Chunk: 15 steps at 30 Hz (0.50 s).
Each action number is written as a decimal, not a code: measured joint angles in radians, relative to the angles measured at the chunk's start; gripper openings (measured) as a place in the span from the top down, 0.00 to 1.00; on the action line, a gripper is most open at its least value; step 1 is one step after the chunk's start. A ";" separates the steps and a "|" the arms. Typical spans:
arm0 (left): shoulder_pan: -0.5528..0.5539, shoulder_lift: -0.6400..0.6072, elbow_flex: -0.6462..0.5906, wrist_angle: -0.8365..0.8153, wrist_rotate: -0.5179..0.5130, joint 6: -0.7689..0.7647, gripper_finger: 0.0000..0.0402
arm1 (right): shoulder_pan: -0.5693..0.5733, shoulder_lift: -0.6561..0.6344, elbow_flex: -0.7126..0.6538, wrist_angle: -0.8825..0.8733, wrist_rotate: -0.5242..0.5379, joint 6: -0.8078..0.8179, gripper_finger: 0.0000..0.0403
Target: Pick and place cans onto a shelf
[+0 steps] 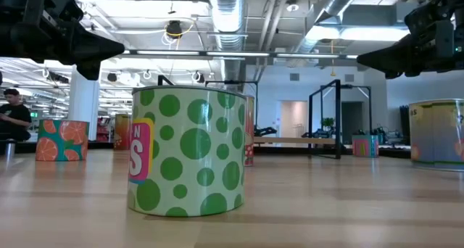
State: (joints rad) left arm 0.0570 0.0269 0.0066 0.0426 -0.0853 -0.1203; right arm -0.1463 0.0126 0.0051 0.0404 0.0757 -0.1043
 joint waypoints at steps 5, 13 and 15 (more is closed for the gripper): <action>0.000 0.000 0.000 0.000 0.000 0.000 1.00 | 0.000 0.000 0.000 0.000 0.000 0.000 0.89; 0.000 0.000 0.000 0.018 0.000 0.003 1.00 | 0.000 0.000 0.000 0.000 0.000 0.000 0.89; 0.000 0.000 0.000 0.018 0.000 0.005 1.00 | 0.000 0.000 0.000 0.000 0.000 0.000 0.89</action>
State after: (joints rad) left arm 0.0566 0.0273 0.0067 0.0605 -0.0856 -0.1151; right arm -0.1463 0.0124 0.0053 0.0406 0.0759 -0.1043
